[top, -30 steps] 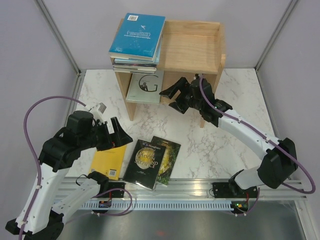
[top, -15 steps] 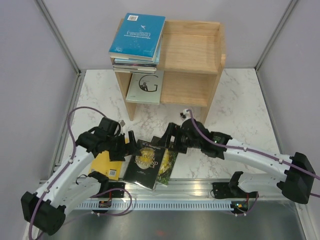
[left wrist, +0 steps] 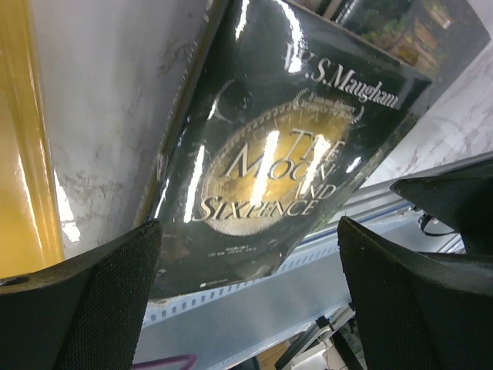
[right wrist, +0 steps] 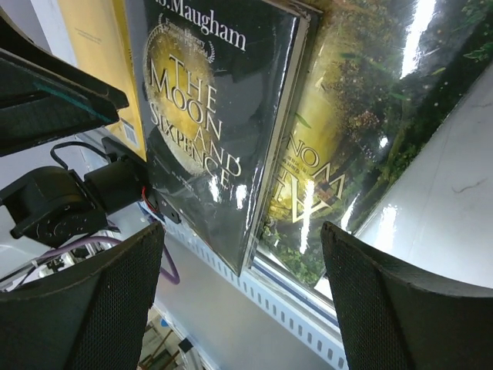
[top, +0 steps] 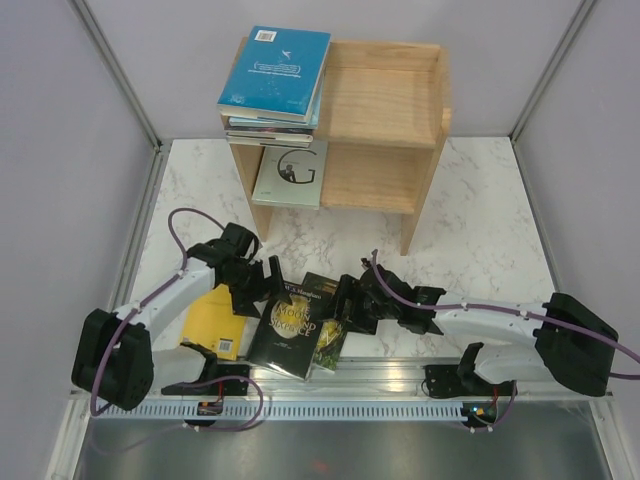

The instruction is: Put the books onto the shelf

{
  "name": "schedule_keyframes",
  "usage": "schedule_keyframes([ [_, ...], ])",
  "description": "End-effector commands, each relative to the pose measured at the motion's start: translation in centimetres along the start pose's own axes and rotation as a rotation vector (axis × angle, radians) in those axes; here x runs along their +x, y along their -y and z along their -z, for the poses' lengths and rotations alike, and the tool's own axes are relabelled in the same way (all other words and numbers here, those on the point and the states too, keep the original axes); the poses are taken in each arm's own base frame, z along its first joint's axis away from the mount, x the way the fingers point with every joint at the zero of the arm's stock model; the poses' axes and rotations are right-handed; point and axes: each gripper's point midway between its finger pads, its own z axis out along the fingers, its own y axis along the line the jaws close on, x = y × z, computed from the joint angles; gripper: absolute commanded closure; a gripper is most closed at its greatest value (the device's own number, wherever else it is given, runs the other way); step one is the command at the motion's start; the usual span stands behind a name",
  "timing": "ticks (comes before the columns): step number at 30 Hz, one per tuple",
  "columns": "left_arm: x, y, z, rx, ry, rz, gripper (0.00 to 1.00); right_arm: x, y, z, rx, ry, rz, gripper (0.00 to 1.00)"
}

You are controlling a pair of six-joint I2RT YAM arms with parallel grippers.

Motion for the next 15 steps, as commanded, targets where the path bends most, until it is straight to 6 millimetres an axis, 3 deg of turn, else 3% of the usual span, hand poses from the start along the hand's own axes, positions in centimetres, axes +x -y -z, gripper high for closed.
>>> schedule_keyframes([
  [1, -1.4, 0.0, -1.3, 0.0, 0.008, -0.001, 0.03, -0.3, -1.9, -0.8, -0.09, 0.007, -0.017, 0.14],
  [9, -1.9, -2.6, -4.0, -0.107, -0.033, 0.054, 0.03, -0.1, -0.6, -2.6, -0.055, -0.003, -0.023, 0.14],
  [15, -2.1, -3.4, -5.2, -0.118, -0.051, 0.054, 0.04, 0.3, 0.4, -4.0, -0.027, -0.028, -0.038, 0.15],
])
